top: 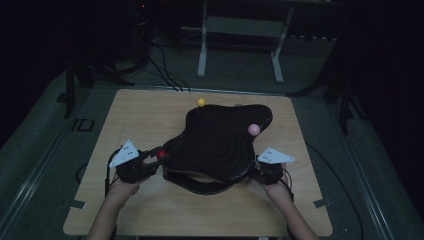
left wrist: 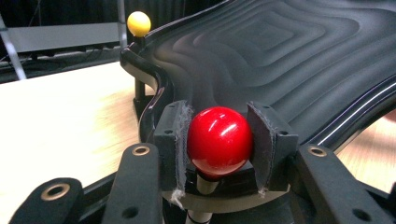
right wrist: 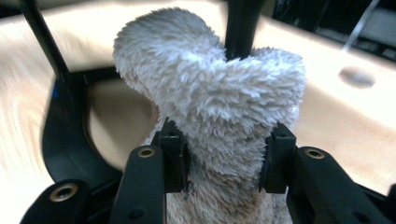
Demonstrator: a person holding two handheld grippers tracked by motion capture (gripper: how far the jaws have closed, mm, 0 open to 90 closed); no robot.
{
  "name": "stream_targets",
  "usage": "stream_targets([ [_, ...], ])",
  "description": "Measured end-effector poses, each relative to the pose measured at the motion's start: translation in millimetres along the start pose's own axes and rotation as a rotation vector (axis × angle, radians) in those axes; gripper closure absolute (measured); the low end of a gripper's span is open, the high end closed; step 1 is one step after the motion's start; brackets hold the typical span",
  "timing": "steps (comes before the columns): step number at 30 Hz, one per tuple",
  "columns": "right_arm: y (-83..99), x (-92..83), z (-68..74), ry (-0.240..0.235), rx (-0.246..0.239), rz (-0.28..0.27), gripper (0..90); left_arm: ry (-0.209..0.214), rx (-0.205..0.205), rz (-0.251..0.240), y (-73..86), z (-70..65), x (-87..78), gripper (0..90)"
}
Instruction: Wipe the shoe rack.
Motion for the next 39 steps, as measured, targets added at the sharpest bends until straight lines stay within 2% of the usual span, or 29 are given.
stream_targets([
  [2,17.1,12.6,0.3,-0.025,0.006,0.067,60.8,0.006,-0.001,0.0,0.2,0.8,-0.2,59.2],
  [3,21.9,16.2,0.9,-0.025,-0.006,0.091,60.7,0.006,-0.001,0.001,0.0,0.7,-0.2,59.2],
  [5,27.4,18.2,2.2,-0.022,0.005,0.088,60.6,0.006,-0.002,-0.002,0.4,0.9,-0.2,59.2],
  [9,18.8,15.5,3.8,-0.002,-0.025,0.121,58.2,0.003,-0.002,-0.004,0.6,0.5,-0.1,59.1],
  [13,11.2,9.2,2.6,0.002,-0.016,0.114,56.3,0.004,0.001,-0.003,0.5,0.7,-0.3,59.2],
  [17,-2.1,-3.2,2.2,0.01,-0.031,0.079,54.9,0.001,0.006,0.002,-0.2,0.5,-0.4,59.2],
  [20,-19.0,-18.0,-0.4,0.016,-0.022,0.014,53.8,0.001,0.005,0.003,-0.2,0.5,-0.3,59.2],
  [24,-49.6,-42.4,-4.6,0.017,0.015,-0.114,52.5,-0.001,0.002,0.004,-0.4,0.8,-0.3,59.2],
  [26,-56.8,-45.2,-4.9,0.019,0.011,-0.125,52.6,0.002,-0.002,0.001,0.0,1.6,-0.4,59.2],
  [28,-54.0,-39.2,-4.4,0.022,0.006,-0.114,58.4,0.0,-0.001,0.003,-0.2,1.4,-0.5,59.2],
  [31,-40.7,-26.1,-3.5,0.016,0.019,-0.086,61.0,0.0,-0.003,-0.001,0.1,1.6,-0.2,59.2],
  [33,-31.1,-19.1,0.0,0.032,-0.009,-0.07,61.2,-0.001,-0.003,0.003,-0.4,1.3,-0.1,59.2],
  [36,-13.9,-6.3,2.0,0.022,0.001,-0.025,61.6,0.001,-0.005,0.004,-0.4,1.4,0.0,59.2],
  [39,4.5,8.1,3.9,0.011,-0.026,0.043,61.4,-0.002,-0.005,0.003,-0.5,0.9,0.2,59.2],
])
Point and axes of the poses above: each handheld gripper's, and its own axes: x roughly forward along the jaws, y roughly out of its underside, z roughly to its left, the point moved 1 cm from there along x, roughly forward along the jaws, and after that the axes turned 10 degrees about y, right-handed, at the moved point
